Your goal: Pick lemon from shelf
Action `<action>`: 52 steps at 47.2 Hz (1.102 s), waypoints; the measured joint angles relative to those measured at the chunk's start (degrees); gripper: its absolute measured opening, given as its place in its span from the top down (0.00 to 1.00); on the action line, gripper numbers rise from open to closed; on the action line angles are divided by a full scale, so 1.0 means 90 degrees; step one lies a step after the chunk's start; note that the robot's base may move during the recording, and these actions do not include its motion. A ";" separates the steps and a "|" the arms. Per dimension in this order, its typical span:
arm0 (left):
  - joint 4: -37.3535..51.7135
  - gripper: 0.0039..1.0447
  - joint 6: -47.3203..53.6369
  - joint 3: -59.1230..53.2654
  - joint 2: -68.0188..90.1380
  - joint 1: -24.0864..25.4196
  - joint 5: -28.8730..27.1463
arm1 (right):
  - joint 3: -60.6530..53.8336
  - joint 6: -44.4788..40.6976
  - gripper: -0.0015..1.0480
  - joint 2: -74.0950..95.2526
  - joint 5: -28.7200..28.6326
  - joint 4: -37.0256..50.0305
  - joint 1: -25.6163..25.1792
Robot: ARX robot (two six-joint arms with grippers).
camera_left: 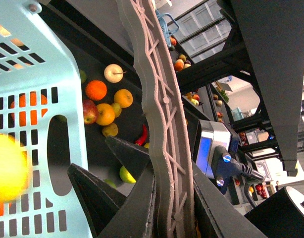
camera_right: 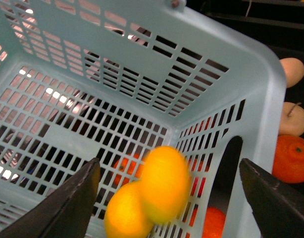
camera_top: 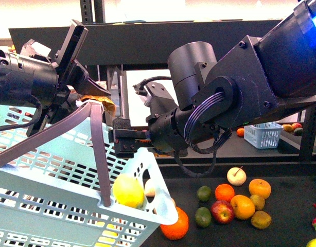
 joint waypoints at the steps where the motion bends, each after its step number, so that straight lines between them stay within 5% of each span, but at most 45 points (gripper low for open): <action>1: 0.0000 0.88 -0.0005 -0.0002 0.0000 0.0000 -0.0002 | 0.0000 0.0002 0.09 -0.0005 0.0058 0.0000 -0.0044; 18: 0.0000 0.88 -0.0002 -0.0007 0.0000 0.0000 -0.0039 | -0.1039 -0.0814 0.07 -0.1389 0.2261 0.1231 -0.1188; 34: 0.0000 0.88 -0.0012 -0.0007 0.0000 -0.0005 -0.0005 | -0.5411 -0.1445 0.07 -0.5736 0.2475 0.2373 -0.2130; 41: 0.0000 0.88 -0.0002 -0.0007 0.0000 -0.0007 -0.0017 | -0.6955 -0.1367 0.07 -0.7764 0.3223 0.1693 -0.1955; 47: 0.0000 0.88 -0.0007 -0.0007 0.0000 -0.0005 -0.0019 | -0.8140 -0.1588 0.08 -1.0015 0.4646 0.0763 -0.1066; 52: 0.0000 0.88 -0.0010 -0.0007 0.0000 -0.0005 -0.0015 | -0.8733 -0.1059 0.31 -1.1968 0.2132 -0.0806 -0.1804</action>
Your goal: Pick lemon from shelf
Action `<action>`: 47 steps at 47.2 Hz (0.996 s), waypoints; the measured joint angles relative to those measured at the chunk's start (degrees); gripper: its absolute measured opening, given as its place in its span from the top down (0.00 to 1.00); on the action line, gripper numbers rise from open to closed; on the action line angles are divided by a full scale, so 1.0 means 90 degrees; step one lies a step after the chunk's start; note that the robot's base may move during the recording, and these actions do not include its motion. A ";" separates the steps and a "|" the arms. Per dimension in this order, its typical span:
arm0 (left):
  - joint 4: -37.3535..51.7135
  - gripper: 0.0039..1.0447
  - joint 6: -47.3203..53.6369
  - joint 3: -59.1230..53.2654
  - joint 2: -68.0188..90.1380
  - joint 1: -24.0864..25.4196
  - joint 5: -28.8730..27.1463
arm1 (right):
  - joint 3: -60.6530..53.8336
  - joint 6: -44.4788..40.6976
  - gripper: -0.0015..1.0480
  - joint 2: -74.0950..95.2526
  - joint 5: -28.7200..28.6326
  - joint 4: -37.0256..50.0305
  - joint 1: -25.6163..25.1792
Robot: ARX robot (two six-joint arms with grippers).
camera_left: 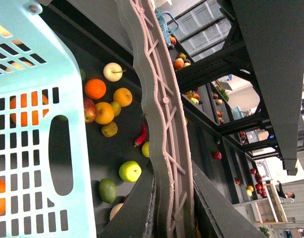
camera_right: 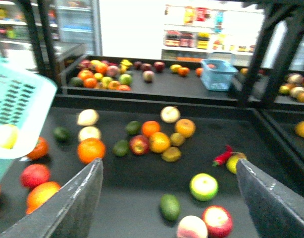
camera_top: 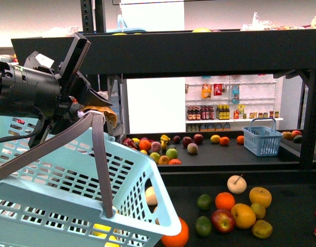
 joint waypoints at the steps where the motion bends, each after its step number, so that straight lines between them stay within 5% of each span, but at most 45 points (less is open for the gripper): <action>1: 0.0000 0.88 0.0002 0.0000 0.0000 -0.0002 0.0000 | -0.0085 0.0034 0.34 -0.0124 -0.0238 -0.0002 -0.0199; 5: 0.0000 0.88 0.0002 0.0000 0.0000 -0.0007 0.0022 | -0.0389 0.0146 0.47 -0.0364 -0.0588 0.0012 -0.0687; 15: 0.0000 0.88 0.0005 0.0000 0.0000 0.0002 0.0000 | -0.0801 0.0194 0.97 -0.0665 -0.0714 0.0121 -0.0763; 47: 0.0000 0.88 0.0002 0.0000 0.0000 0.0005 -0.0002 | -0.1285 0.0216 0.98 -0.1139 -0.0726 0.0202 -0.0772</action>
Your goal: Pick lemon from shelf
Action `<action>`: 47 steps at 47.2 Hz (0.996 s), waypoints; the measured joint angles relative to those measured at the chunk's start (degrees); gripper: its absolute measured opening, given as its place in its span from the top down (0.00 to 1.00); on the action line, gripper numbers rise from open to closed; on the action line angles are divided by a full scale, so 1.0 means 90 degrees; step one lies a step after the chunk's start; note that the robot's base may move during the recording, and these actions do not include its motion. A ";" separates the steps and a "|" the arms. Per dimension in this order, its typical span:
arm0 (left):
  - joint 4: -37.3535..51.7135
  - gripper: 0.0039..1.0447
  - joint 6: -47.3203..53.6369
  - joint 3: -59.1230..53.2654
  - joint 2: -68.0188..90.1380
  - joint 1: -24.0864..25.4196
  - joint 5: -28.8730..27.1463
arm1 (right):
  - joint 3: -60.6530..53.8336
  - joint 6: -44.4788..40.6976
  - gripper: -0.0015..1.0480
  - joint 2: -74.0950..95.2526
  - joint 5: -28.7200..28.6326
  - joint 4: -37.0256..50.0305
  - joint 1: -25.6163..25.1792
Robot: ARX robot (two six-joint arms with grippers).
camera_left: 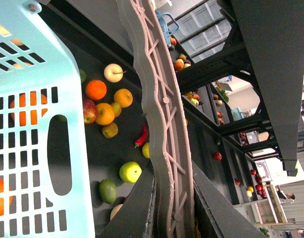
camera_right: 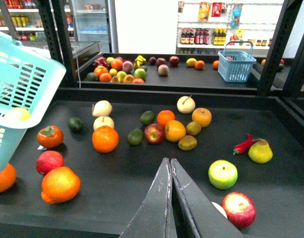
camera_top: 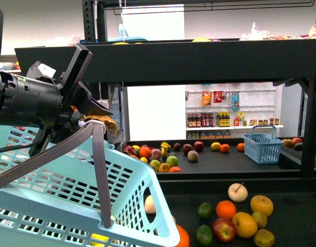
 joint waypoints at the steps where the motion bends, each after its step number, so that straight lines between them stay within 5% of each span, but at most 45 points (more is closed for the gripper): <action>1: 0.0000 0.88 -0.0002 0.0000 0.0000 0.0000 0.0000 | 0.0000 0.0000 0.98 0.0000 0.0000 0.0000 0.0000; 8: 0.0000 0.88 -0.0002 0.0000 0.0000 0.0000 -0.0002 | 0.0000 0.0000 0.91 -0.0002 -0.0002 0.0000 0.0000; 14: 0.0080 0.88 -0.0044 -0.0019 0.0000 -0.0002 -0.0080 | 0.0000 0.0000 0.63 -0.0002 0.0000 0.0000 0.0000; 28: 0.1192 0.88 -0.0877 -0.0189 0.0046 0.0187 -0.1583 | 0.0000 0.0005 0.06 -0.0010 -0.0002 0.0000 0.0000; 40: 0.2669 0.88 -0.2222 -0.0646 0.0066 0.1326 -0.3762 | 0.0000 0.0005 0.07 -0.0010 0.0000 0.0000 0.0000; 47: 0.3432 0.88 -0.2589 -0.0828 0.0233 0.1836 -0.4418 | 0.0000 0.0005 0.07 -0.0010 0.0000 0.0000 0.0000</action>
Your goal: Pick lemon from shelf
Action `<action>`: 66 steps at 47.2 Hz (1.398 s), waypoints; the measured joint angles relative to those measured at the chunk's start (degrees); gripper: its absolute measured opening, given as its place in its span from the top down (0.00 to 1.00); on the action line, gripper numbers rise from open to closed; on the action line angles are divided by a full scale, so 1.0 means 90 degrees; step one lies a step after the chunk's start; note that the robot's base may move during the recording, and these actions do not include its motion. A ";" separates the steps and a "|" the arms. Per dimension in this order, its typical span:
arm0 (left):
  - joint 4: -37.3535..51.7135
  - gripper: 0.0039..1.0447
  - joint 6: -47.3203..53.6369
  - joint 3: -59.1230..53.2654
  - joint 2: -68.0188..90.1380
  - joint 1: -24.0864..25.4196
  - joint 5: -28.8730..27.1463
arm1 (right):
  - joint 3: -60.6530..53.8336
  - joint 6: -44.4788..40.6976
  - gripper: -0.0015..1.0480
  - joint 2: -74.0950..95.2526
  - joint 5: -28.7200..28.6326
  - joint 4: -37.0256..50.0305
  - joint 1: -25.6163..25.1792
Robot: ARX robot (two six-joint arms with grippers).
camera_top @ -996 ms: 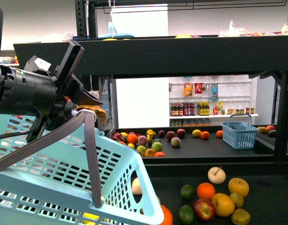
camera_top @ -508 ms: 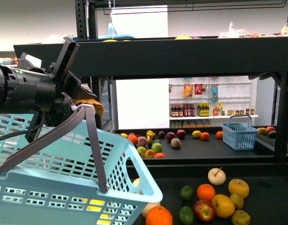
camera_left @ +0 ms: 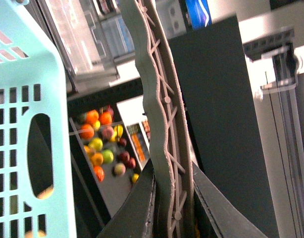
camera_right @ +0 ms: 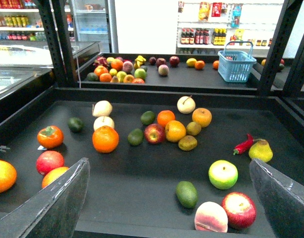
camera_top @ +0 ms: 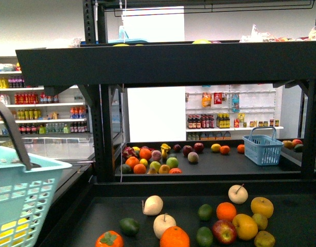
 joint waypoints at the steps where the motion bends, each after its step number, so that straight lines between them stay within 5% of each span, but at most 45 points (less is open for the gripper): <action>1: 0.0092 0.88 -0.0024 0.0000 0.0041 0.0049 -0.0044 | 0.0000 0.0000 0.07 0.0000 0.0000 0.0000 0.0000; 14: 0.2193 0.88 -0.1025 0.0165 0.1532 0.0505 -0.0017 | 0.0000 0.0000 0.07 0.0000 0.0000 0.0000 0.0000; 40: 0.2586 0.87 -0.1367 0.0712 0.2577 0.0857 -0.0741 | 0.0000 0.0000 0.07 0.0000 0.0000 0.0000 0.0000; 47: 0.2183 0.50 -0.1197 0.0646 0.2540 0.0857 -0.0687 | 0.0000 0.0000 0.07 0.0000 0.0000 0.0000 0.0000; 59: 0.1467 0.09 -0.0877 0.0206 0.1955 0.0894 -0.0517 | 0.0000 0.0000 0.07 0.0000 0.0000 0.0000 0.0000; 66: 0.0971 0.07 -0.0675 -0.0027 0.1358 0.0940 -0.0525 | 0.0000 0.0000 0.07 0.0000 -0.0002 0.0000 0.0000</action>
